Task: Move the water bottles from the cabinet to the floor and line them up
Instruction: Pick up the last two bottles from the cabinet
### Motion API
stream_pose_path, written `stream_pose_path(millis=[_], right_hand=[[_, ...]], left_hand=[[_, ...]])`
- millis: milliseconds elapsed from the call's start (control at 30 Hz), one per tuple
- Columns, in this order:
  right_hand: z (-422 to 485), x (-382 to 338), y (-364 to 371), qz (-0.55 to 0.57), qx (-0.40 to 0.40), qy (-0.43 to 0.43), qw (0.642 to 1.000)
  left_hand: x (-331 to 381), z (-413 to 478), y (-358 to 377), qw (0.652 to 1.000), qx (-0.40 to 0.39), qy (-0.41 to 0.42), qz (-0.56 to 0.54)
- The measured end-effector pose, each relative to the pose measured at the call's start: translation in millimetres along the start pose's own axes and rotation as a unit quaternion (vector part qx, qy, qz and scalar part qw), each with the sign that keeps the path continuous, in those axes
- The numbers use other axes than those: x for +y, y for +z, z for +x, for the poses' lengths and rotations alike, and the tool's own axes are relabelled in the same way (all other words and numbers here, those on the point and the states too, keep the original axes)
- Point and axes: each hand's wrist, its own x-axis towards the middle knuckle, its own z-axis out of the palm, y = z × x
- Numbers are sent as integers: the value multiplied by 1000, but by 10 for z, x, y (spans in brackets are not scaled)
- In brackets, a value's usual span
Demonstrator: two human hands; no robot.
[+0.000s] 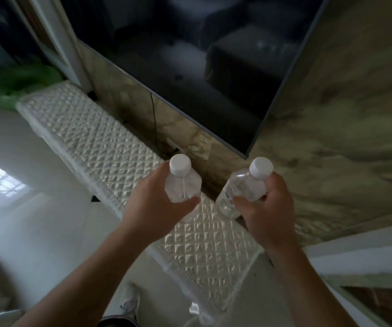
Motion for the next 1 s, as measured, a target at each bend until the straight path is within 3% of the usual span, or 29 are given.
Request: stream_pose_path(millis=[467, 733, 1000], right_hand=[[-274, -1262, 627, -12, -13, -78, 997], [-391, -1882, 1493, -2, -10, -114, 993], [-493, -2433, 2419, 5, -57, -119, 991]], left_hand=[[-267, 115, -1441, 997, 63, 9, -37], [-920, 160, -2342, 995, 95, 6, -42], [-1699, 140, -3228, 989, 139, -11, -57]])
